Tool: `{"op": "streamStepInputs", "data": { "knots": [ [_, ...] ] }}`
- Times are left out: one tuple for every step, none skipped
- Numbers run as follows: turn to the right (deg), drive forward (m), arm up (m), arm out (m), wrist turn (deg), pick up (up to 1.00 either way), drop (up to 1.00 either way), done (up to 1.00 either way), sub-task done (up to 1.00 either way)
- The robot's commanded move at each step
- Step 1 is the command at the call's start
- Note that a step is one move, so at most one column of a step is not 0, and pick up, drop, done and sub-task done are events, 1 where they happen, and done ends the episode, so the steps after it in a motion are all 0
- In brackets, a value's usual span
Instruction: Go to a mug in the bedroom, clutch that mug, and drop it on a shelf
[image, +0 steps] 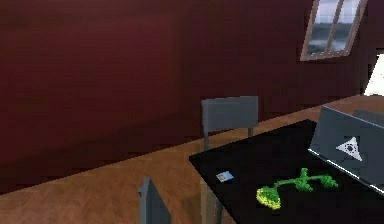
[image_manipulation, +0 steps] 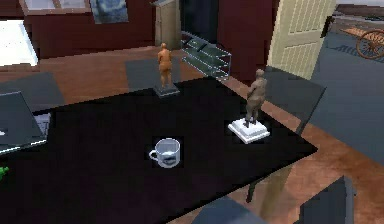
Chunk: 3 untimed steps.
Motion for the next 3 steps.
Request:
{"op": "streamStepInputs", "data": {
  "knots": [
    [0.0, 0.0, 0.36, 0.0, 0.0, 0.0, 0.0, 0.0, 0.0],
    [0.0, 0.0, 0.0, 0.32, 0.0, 0.0, 0.0, 0.0, 0.0],
    [0.0, 0.0, 0.0, 0.0, 45.0, 0.0, 0.0, 0.0, 0.0]
  ]
}}
